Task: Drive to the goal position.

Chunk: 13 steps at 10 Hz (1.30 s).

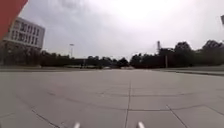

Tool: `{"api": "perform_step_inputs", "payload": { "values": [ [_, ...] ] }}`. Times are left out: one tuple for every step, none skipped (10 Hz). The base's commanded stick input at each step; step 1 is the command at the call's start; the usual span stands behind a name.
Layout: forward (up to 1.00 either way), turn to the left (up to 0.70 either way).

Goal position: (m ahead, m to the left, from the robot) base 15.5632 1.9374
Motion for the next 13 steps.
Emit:
{"api": "perform_step_inputs", "payload": {
  "values": [
    [0.50,0.00],
    [0.50,0.00],
    [0.50,0.00],
    [0.50,-0.05],
    [0.50,-0.19],
    [0.50,-0.24],
    [0.50,-0.24],
    [0.50,-0.12],
    [0.50,-0.06],
    [0.50,0.00],
    [0.50,0.00],
    [0.50,0.00],
    [0.50,0.00]
  ]
}}
